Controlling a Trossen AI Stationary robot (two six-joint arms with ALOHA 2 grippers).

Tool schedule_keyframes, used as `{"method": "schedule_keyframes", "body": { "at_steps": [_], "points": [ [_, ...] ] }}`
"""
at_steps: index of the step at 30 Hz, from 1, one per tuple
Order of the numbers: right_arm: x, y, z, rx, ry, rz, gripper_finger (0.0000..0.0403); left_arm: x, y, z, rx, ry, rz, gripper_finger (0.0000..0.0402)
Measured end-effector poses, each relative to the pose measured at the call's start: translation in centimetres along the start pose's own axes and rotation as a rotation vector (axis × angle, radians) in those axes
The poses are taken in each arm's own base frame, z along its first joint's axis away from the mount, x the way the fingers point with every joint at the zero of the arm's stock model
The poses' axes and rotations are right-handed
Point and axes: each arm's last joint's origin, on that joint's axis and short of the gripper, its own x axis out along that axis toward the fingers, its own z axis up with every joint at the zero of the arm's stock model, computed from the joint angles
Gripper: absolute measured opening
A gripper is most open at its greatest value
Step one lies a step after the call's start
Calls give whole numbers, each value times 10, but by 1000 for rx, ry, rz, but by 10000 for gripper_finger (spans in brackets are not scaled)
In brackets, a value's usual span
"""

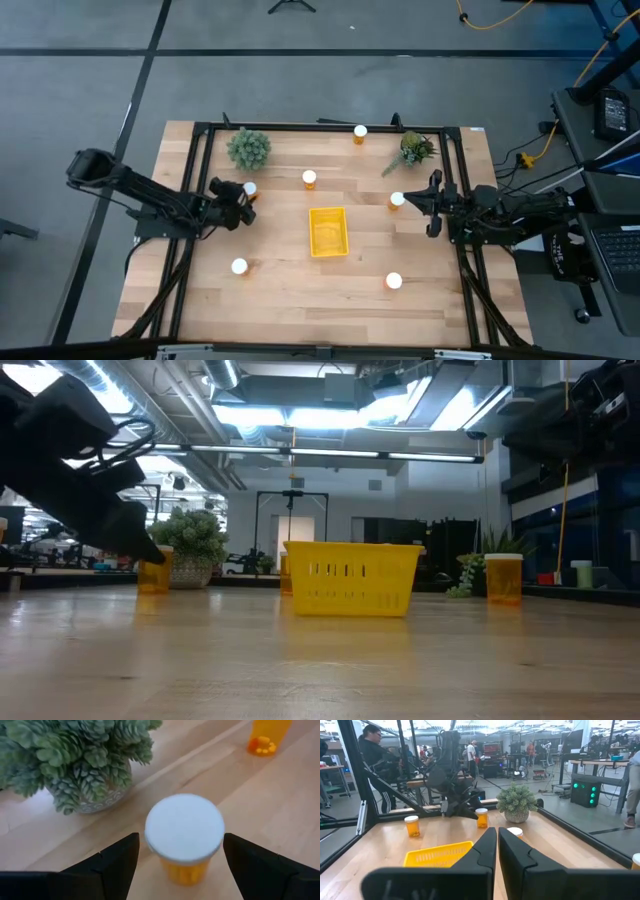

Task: Pick and place pill bottles into a basket
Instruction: Put the orange pill bottle into the yellow bin

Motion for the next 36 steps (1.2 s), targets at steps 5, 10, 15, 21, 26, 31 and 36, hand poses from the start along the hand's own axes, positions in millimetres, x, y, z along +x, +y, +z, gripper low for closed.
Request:
{"method": "schedule_keyframes", "body": {
  "at_steps": [5,10,15,21,26,31,36],
  "points": [
    [0,0,0,0,-1,0,23,4,2,3,2,3,14,283],
    [0,0,0,-1,-1,0,23,7,1,7,-4,13,-19,283],
    [0,0,0,-2,-1,0,23,8,2,9,-3,14,-16,283],
    [0,0,0,-3,-1,0,23,9,1,8,8,39,-43,275],
    [0,0,0,-3,-1,0,23,9,1,8,12,35,-37,251],
    [0,0,0,-3,-1,0,23,9,1,8,12,34,-36,227],
    [0,0,0,-27,-2,0,23,9,1,9,8,32,-39,216]
  ]
}}
